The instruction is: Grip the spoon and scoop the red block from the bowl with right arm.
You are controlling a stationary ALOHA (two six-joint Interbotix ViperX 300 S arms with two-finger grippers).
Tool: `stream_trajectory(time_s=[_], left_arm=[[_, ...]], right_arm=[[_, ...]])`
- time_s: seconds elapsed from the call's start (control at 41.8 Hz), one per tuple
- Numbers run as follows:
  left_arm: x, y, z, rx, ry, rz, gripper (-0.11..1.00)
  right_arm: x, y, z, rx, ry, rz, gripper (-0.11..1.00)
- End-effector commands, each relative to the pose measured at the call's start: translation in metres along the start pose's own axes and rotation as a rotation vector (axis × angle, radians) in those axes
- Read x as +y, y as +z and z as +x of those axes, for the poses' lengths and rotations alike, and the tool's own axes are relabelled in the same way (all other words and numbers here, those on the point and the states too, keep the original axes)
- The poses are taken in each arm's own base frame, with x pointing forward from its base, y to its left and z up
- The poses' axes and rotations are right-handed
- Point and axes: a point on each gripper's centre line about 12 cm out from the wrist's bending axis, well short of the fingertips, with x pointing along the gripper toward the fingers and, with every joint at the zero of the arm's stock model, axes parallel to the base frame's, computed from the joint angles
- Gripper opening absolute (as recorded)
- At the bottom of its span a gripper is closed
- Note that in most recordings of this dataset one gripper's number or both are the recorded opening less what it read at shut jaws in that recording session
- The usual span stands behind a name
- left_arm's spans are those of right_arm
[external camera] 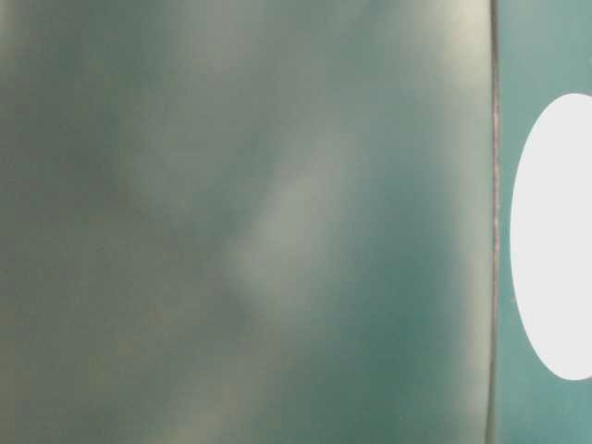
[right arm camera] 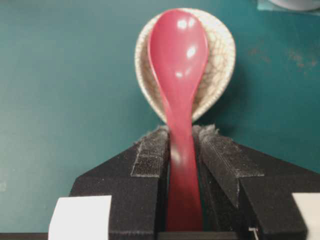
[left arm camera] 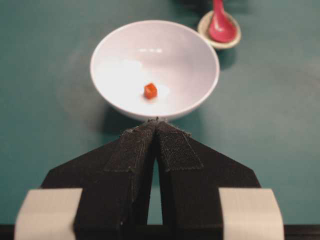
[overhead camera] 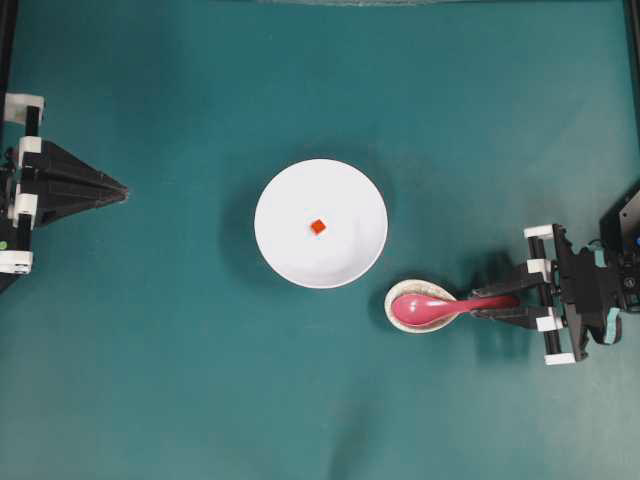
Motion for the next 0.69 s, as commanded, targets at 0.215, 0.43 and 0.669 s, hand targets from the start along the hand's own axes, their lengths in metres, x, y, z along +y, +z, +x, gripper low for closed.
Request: stream_trajectory(time_s=[0.215, 0.43, 0.669], left_arm=[[0.000, 0.004, 0.001, -0.009, 0.002, 0.001, 0.00], [0.000, 0.004, 0.001, -0.008, 0.002, 0.001, 0.00], [0.000, 0.004, 0.001, -0.009, 0.002, 0.001, 0.00]], right_arm=[[0.004, 0.017, 0.002, -0.071, 0.012, 0.026, 0.24], [0.001, 0.039, -0.003, -0.141, 0.012, 0.076, 0.24], [-0.009, 0.066, -0.010, -0.183, -0.008, 0.099, 0.24]])
